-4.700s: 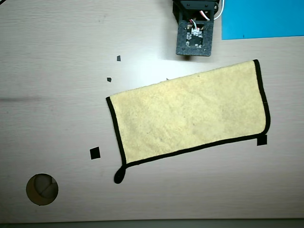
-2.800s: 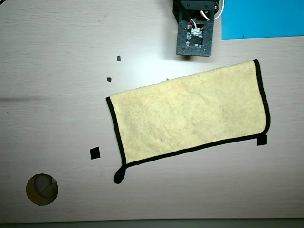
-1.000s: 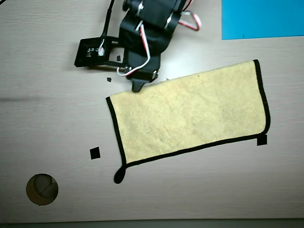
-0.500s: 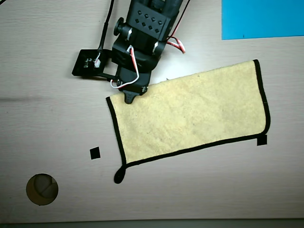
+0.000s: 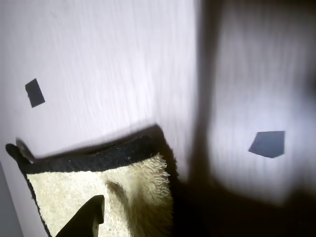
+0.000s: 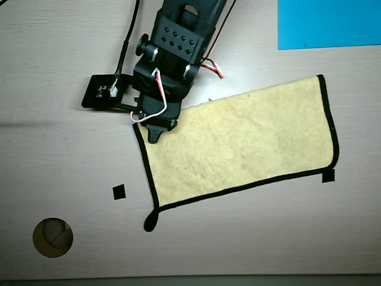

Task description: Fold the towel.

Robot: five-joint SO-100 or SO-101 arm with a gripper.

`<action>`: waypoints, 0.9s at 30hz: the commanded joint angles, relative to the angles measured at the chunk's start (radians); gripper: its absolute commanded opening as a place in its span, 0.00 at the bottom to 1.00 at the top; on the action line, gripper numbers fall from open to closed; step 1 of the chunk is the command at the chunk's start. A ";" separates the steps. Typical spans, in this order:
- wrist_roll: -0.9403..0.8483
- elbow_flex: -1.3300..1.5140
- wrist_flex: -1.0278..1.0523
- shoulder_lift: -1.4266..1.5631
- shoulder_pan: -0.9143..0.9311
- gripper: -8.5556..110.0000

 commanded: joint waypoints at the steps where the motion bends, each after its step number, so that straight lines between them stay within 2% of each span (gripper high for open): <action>1: -0.012 -0.038 -0.028 -0.008 -0.018 0.18; 15: -0.114 -0.034 -0.029 -0.015 -0.057 0.19; 22: -0.152 -0.032 -0.029 -0.014 -0.072 0.15; 27: -0.241 -0.067 -0.029 -0.011 -0.075 0.11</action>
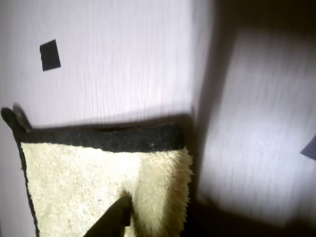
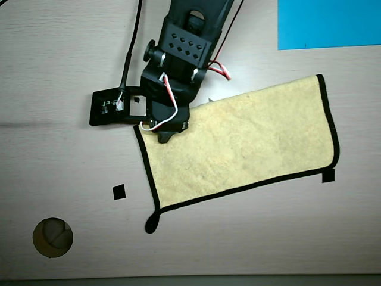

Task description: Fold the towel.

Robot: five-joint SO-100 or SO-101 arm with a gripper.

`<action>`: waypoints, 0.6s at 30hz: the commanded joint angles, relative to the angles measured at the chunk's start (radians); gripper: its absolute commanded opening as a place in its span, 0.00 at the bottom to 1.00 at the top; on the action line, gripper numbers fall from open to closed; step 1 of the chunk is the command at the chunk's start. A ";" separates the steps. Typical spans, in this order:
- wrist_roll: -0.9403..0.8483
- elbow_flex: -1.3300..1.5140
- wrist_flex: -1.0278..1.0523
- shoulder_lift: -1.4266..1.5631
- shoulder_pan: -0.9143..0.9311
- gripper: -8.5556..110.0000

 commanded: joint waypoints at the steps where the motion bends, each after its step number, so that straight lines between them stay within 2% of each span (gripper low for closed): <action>1: -0.083 -0.067 0.002 0.005 -0.023 0.11; 9: -0.213 -0.123 0.002 0.006 0.023 0.08; 18: -0.291 -0.138 0.008 0.081 -0.014 0.07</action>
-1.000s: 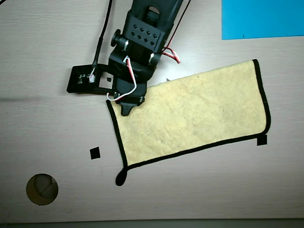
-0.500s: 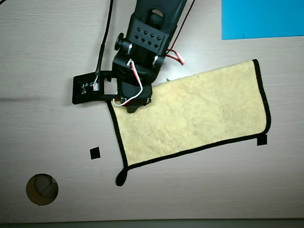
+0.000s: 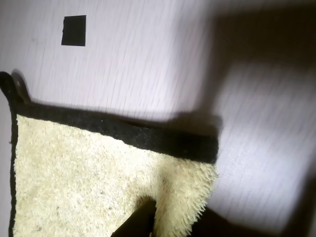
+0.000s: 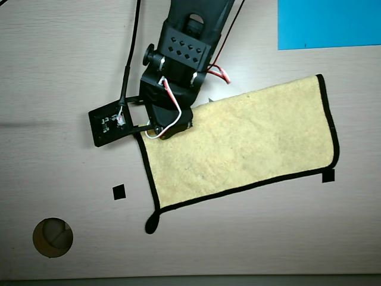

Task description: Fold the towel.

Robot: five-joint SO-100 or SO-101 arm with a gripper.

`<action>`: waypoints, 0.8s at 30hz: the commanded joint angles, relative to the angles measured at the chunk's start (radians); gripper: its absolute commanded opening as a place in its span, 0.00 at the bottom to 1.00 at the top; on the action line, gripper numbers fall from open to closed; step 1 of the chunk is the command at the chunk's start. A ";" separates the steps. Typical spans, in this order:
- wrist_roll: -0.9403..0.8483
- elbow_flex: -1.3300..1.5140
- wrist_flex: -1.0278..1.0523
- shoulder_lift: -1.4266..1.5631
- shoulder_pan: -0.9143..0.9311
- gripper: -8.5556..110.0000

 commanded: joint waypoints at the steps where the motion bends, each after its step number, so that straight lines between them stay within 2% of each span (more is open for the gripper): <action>1: -0.061 -0.104 0.000 0.094 -0.018 0.07; 14: -0.265 -0.110 0.003 0.232 -0.025 0.07; 20: -0.336 -0.002 0.006 0.390 -0.101 0.07; 24: -0.462 0.118 0.006 0.488 -0.175 0.07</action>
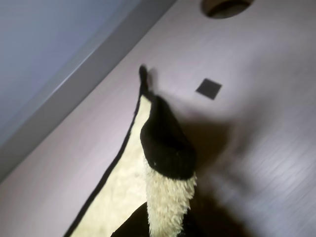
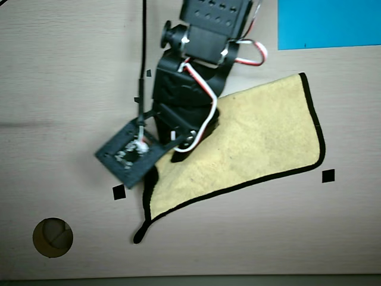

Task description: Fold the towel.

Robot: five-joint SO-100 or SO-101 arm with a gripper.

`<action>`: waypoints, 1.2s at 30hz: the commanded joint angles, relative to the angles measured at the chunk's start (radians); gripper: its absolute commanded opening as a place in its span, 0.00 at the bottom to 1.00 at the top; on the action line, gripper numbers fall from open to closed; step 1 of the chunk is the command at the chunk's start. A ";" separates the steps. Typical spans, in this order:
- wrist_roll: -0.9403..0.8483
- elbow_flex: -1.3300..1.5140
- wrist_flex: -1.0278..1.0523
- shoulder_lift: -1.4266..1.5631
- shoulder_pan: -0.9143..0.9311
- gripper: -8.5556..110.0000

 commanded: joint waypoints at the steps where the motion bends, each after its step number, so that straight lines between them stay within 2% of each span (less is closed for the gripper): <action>1: -0.146 0.066 0.005 0.127 -0.071 0.07; 8: -0.379 0.241 0.003 0.224 -0.126 0.07; 19: -0.462 0.192 0.061 0.295 -0.252 0.07; 24: -0.437 0.160 0.120 0.313 -0.333 0.07; 36: -0.233 0.078 0.370 0.357 -0.437 0.07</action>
